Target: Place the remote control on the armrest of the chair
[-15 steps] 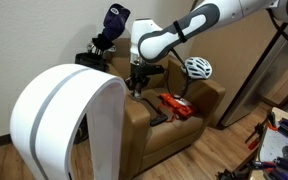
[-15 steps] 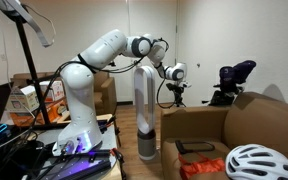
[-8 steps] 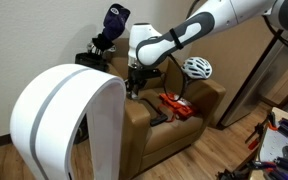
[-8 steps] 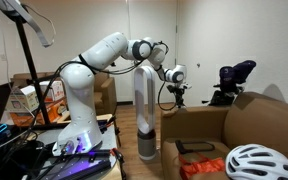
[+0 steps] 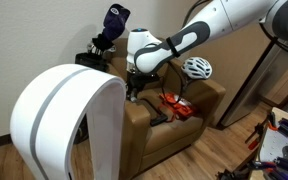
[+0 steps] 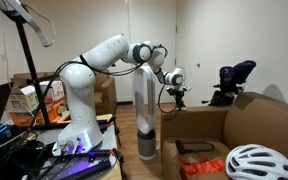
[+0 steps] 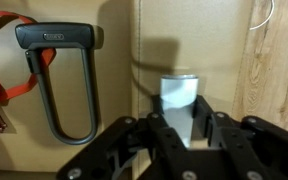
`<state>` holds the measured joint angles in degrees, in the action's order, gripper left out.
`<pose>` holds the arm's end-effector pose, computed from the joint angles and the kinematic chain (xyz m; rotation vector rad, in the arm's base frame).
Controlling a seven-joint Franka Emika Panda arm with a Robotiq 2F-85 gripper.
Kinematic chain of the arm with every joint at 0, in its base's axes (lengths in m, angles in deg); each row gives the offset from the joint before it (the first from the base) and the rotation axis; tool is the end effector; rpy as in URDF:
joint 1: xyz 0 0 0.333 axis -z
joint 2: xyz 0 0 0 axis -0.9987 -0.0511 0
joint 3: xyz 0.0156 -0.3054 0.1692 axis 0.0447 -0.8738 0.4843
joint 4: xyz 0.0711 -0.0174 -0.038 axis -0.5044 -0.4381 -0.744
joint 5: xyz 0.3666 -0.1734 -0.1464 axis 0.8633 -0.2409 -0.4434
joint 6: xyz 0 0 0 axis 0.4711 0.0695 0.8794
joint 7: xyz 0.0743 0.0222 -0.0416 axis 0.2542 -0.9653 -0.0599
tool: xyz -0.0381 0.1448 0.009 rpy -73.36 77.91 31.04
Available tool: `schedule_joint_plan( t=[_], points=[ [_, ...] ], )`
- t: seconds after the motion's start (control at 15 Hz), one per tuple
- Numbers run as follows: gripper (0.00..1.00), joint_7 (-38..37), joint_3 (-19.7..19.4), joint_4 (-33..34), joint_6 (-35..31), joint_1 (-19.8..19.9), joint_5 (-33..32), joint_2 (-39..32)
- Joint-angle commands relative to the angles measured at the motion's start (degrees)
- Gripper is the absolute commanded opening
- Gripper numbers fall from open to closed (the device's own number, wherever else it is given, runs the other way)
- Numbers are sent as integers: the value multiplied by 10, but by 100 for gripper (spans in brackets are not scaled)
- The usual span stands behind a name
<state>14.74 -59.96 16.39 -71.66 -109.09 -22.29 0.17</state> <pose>0.7509 0.2837 0.0570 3.1033 -0.3954 0.0289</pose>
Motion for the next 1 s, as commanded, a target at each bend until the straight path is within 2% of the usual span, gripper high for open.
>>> schedule_joint_plan(
  t=[0.0,0.4,0.6,0.93],
  points=[
    [62,-16,-6,14,-12,-2,-2,-13],
    [99,-30,-4,-8,-22,-1,4,11],
    [100,-40,-4,-16,-2,-6,4,35],
    [100,-66,-1,-58,54,-7,5,116]
  ],
)
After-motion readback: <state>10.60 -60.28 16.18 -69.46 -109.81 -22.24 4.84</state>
